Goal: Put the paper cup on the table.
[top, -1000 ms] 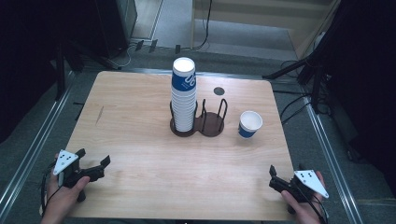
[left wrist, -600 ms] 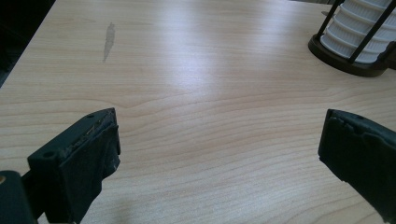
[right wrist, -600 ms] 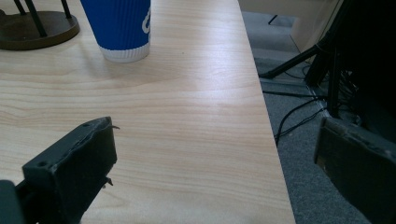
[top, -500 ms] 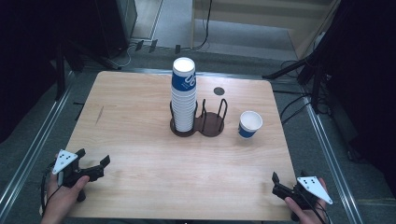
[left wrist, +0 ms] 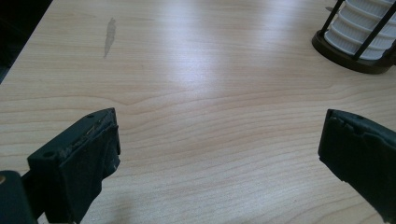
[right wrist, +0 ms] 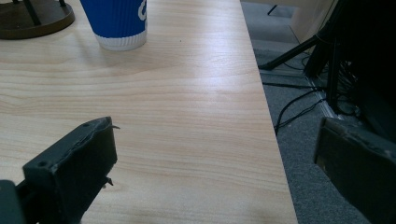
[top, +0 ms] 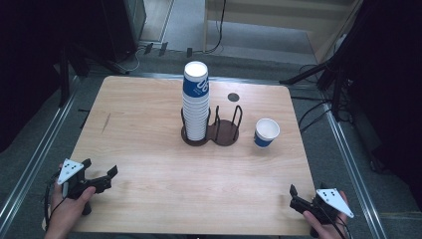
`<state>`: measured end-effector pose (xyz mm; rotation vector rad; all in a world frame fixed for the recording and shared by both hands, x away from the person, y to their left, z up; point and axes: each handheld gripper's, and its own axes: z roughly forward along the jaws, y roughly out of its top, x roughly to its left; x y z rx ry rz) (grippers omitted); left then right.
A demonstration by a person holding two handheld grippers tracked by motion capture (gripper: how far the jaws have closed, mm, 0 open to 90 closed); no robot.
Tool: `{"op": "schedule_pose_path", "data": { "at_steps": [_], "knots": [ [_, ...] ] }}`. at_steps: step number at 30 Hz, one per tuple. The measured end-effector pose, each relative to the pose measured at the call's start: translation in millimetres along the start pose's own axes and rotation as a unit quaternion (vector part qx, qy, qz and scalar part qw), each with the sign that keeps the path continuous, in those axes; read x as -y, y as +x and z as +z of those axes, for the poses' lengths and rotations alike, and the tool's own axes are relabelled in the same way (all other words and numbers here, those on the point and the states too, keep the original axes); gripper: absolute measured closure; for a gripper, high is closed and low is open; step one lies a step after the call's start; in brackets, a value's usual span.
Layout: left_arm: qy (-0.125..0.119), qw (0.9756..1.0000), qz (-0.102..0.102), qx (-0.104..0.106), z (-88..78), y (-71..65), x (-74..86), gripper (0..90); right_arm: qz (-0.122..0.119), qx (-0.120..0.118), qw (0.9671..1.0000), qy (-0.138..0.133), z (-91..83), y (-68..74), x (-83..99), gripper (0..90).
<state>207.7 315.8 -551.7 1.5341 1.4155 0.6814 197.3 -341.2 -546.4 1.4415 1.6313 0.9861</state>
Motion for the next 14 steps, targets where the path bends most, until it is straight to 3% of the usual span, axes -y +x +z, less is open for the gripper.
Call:
{"op": "schedule_pose_path", "data": {
  "at_steps": [4, 14],
  "knots": [
    [0.005, 1.0, -0.002, -0.002, 0.6, 0.6, -0.4, 0.0, 0.012, 0.001, 0.9999, 0.002, 0.3, -2.0, -0.2, 0.0],
    [0.014, 0.9998, 0.004, -0.009, 2.4, -1.1, -1.2, 0.0, 0.016, 0.002, 0.9998, 0.009, 1.5, -2.5, -0.6, 0.0]
  ]
}}
